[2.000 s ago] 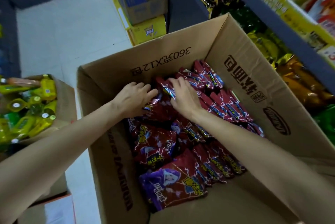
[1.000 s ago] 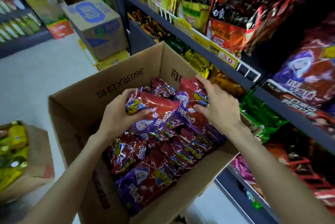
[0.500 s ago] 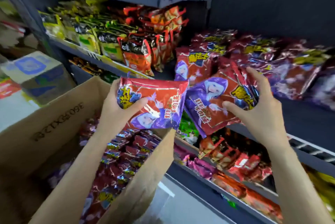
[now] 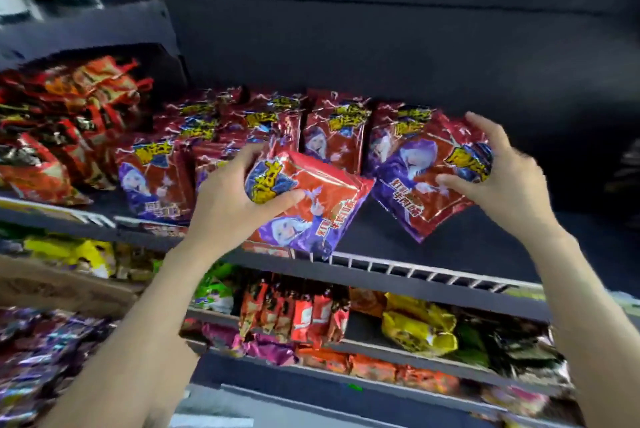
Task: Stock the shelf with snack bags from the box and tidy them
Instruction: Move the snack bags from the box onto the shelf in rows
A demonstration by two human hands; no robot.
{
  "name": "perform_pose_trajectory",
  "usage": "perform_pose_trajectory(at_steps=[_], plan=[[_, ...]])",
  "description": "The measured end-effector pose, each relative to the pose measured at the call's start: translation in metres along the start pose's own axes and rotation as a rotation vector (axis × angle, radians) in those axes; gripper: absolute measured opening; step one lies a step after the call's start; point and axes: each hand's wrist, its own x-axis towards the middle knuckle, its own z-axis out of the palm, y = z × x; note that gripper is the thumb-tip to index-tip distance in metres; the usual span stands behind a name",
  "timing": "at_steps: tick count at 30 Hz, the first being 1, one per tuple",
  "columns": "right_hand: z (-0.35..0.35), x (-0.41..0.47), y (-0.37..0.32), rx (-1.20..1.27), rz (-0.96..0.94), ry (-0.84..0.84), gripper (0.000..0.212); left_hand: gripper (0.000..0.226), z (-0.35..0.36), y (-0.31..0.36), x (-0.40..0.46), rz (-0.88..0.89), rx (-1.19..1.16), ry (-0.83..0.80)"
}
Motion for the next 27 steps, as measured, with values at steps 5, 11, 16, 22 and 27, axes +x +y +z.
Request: perform_pose_trajectory(at_steps=[5,11,16,22,27], plan=[[0.021,0.064,0.020,-0.251,-0.181,-0.174,0.086,0.051,0.038,0.007,0.041,0.067,0.091,-0.095],[0.059,0.118,0.032,-0.325,-0.359,-0.486,0.095,0.065,0.066,-0.008,0.070,0.146,0.243,-0.183],[0.064,0.103,0.059,-0.315,-0.190,-0.184,0.095,0.064,0.082,-0.015,0.080,0.168,0.330,-0.211],[0.079,0.068,0.062,-0.038,0.172,-0.160,0.108,0.064,0.089,-0.015,0.092,0.182,0.321,-0.216],[0.080,0.037,0.012,0.085,-0.271,0.011,0.087,0.059,0.081,-0.014,0.095,0.255,0.223,-0.228]])
